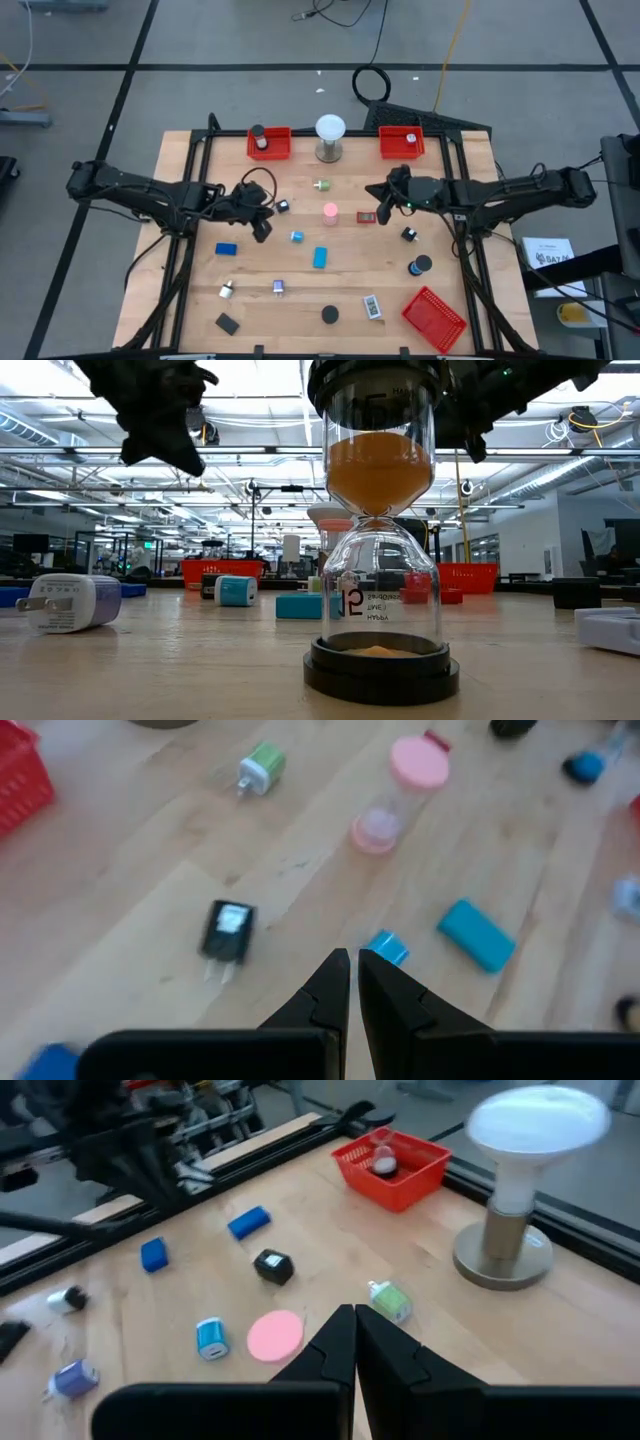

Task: Pick & Place Office items
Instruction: Put the blue digital clock into the bottom right red bin

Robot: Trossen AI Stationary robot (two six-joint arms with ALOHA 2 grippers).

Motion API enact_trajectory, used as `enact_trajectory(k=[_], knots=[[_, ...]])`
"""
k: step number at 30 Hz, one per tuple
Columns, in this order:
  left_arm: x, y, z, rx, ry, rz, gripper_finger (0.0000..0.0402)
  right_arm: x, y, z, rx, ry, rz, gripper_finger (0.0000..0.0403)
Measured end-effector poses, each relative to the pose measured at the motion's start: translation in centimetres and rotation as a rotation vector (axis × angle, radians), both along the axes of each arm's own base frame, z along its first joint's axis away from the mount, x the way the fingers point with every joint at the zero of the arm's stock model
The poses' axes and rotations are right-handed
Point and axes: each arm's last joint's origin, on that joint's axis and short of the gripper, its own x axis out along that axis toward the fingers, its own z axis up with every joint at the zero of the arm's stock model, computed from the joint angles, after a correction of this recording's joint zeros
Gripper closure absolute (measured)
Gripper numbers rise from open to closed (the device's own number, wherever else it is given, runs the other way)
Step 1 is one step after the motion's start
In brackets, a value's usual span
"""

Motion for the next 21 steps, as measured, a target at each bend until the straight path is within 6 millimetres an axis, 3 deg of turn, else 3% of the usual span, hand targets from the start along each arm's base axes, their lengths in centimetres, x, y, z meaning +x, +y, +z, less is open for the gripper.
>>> enact_trajectory(k=[7,13,21], knots=[[2.3,0.2,-1.9,-0.064,0.009,0.082,0.0376,0.1,-0.9,0.9,-0.079,0.008,0.037,0.0403],[3.0,1.0,-3.7,-0.197,0.084,0.203,0.037,-0.1,-1.5,0.7,-0.062,0.042,0.085,0.0403],[2.2,2.5,-3.7,-0.276,0.108,0.4,0.0288,-1.1,-2.0,1.0,-0.116,0.084,0.107,0.0403]])
